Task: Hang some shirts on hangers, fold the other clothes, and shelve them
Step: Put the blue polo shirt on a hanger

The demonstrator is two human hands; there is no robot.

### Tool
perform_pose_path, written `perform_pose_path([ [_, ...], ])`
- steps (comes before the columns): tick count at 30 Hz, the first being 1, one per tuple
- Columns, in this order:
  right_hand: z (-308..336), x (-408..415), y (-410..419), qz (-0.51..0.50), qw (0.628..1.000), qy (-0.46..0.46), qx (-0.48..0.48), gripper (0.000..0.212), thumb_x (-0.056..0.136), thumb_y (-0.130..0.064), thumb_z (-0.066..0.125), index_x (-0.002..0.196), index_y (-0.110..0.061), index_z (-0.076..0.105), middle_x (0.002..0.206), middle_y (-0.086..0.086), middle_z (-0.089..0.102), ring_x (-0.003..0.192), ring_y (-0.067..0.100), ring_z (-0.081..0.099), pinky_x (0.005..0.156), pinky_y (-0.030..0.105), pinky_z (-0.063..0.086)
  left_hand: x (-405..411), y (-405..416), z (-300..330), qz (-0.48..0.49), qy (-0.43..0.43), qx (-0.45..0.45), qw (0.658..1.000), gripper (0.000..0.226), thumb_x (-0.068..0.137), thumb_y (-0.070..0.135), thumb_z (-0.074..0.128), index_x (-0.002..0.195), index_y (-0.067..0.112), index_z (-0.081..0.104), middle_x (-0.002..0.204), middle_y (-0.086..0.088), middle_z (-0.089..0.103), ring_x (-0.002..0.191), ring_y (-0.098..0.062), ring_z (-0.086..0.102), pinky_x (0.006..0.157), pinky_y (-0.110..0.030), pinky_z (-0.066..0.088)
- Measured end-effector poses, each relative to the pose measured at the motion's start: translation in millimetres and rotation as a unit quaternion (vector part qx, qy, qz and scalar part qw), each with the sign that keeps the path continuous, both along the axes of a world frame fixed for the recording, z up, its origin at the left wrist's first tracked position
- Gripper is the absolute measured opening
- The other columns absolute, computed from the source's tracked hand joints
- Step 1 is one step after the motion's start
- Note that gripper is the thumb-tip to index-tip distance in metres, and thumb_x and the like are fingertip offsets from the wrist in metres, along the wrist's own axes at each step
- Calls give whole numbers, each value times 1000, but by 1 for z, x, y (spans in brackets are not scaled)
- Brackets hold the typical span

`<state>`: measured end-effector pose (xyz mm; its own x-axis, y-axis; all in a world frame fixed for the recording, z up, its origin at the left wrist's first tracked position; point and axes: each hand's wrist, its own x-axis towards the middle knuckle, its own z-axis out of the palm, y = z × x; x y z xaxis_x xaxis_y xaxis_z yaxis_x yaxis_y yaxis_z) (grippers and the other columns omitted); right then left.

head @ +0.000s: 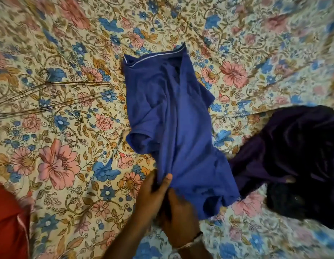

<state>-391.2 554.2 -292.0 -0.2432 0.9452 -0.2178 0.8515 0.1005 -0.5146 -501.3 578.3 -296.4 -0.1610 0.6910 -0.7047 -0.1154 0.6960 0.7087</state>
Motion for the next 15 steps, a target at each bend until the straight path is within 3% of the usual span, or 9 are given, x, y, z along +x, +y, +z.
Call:
perform_pose_path([
  [2,0,-10,-2,43,997,58,-10,41,88,-31,54,130,-29,55,115,-7,66,103,15,65,83,25,50,-23,4,0,45,9,-4,999,10,95,37,66,105,35,68,107,8,72,102,-13,67,95,-46,55],
  [4,-5,-7,-5,-10,997,80,-3,57,84,-27,53,140,-31,50,140,-8,52,131,19,50,105,39,42,-44,6,1,115,5,2,993,12,97,28,64,106,31,71,106,5,75,104,-20,69,92,-46,56],
  [7,-17,15,-8,-123,992,-2,10,86,64,-8,55,146,-30,41,153,-1,40,138,30,40,101,59,43,-65,3,2,164,0,6,986,20,97,33,61,115,34,68,111,13,70,105,-15,66,91,-39,54],
  [10,-33,44,-7,-230,971,-64,-18,97,70,-3,71,153,-32,31,155,5,37,142,35,35,100,69,39,-77,-7,-7,137,18,32,990,40,90,49,58,129,43,58,121,24,63,117,-12,62,95,-35,52],
  [12,-42,58,-3,-214,974,-65,-30,100,77,-18,81,155,-41,21,151,4,43,141,33,37,100,68,39,-75,-15,-8,42,27,85,995,47,90,58,62,135,51,47,127,33,58,122,-3,58,92,-26,53],
  [14,-44,63,4,-184,981,-53,-27,90,83,-38,79,154,-42,24,144,1,51,135,30,43,99,64,42,-64,-27,-13,-80,70,141,984,90,80,63,73,153,48,23,151,32,33,137,6,41,104,-21,47],
  [15,-44,63,10,-174,983,-65,-18,84,85,-44,77,154,-39,30,138,1,55,130,29,47,98,61,43,-57,-33,-16,-142,122,156,970,112,72,67,78,158,44,10,161,28,14,146,3,27,113,-25,39],
])
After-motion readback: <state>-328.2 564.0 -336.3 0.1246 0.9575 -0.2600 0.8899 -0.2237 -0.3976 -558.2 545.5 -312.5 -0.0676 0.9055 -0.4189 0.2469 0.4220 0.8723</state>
